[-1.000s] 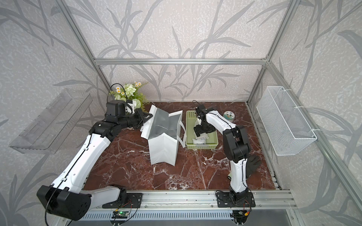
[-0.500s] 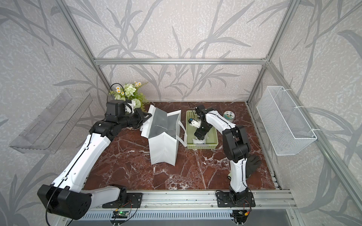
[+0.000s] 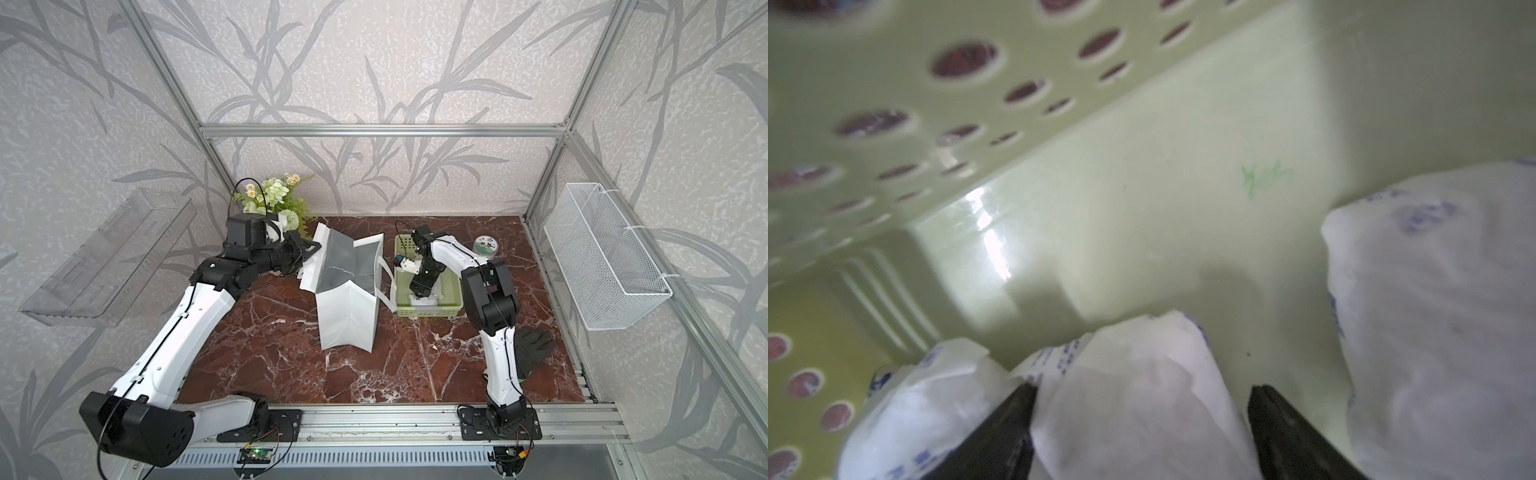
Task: Place the ice pack in the delivery bag
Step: Pick up the ice pack from the bin, then place the ice pack in the delivery bag.
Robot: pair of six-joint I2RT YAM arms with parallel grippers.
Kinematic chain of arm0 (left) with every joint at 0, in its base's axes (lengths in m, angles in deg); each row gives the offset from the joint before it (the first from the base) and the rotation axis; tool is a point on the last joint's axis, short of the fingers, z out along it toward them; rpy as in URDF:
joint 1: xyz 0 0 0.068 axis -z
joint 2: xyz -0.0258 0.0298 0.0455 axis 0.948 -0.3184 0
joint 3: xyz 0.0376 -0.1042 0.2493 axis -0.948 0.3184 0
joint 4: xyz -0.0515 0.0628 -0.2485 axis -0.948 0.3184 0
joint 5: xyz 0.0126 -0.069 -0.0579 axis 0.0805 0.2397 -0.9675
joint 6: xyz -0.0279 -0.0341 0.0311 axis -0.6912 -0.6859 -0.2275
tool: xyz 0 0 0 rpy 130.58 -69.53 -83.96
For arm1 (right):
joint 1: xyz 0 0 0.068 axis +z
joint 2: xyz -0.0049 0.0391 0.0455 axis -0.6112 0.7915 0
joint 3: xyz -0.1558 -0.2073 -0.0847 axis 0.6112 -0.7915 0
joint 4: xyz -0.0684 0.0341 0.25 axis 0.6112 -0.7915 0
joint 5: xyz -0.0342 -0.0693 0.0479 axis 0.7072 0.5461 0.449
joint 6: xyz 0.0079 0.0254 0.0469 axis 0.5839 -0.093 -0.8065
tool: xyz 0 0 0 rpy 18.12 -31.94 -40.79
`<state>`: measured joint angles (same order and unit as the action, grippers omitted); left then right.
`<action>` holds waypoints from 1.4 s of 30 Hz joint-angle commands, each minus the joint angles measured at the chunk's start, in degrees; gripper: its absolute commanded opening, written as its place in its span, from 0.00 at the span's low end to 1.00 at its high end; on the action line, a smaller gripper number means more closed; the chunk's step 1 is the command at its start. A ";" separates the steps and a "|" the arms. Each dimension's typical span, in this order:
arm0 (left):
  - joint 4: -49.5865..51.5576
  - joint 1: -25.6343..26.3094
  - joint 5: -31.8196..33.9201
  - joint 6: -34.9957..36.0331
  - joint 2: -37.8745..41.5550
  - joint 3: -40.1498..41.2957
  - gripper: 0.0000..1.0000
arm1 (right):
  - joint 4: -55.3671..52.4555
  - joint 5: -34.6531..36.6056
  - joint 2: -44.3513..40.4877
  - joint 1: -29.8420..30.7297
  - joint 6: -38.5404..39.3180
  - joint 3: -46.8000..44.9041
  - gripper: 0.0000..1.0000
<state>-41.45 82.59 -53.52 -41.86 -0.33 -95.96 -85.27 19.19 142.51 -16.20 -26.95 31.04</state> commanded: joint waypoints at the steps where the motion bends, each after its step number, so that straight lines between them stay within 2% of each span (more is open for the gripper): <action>1: 1.55 0.18 1.58 0.47 1.44 0.88 0.00 | -1.48 -1.69 -1.53 -2.07 -1.16 -4.14 0.75; 12: 1.05 0.68 0.46 0.69 0.12 0.44 0.00 | 1.74 -1.87 -7.26 -4.98 -7.97 -7.34 0.31; 17: -0.85 2.17 0.38 -0.02 -0.92 0.20 0.00 | 3.77 -1.54 -10.67 -5.29 -11.97 -7.19 0.23; 22: -2.63 4.36 1.34 -1.09 -2.14 -0.72 0.00 | 6.35 -2.37 -15.34 -6.50 -17.77 -7.20 0.19; 28: -4.83 7.05 1.76 -2.38 -4.59 -2.82 0.00 | 9.48 -6.36 -24.54 -8.20 -28.63 -6.20 0.19; 33: -6.30 8.57 0.99 -3.05 -7.27 -5.07 0.00 | 19.31 -15.69 -35.18 -7.55 -40.56 -7.53 0.19; 37: -6.62 9.21 0.56 -2.90 -9.05 -6.78 0.00 | 27.69 -19.34 -40.45 -3.09 -47.80 -7.87 0.19; 42: -6.80 9.58 -0.69 -2.46 -10.90 -8.63 0.00 | 36.97 -21.52 -39.90 5.84 -53.44 -5.95 0.19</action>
<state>-47.24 91.80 -53.13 -44.73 -10.56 -102.36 -57.03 1.49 101.09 -13.80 -74.10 23.94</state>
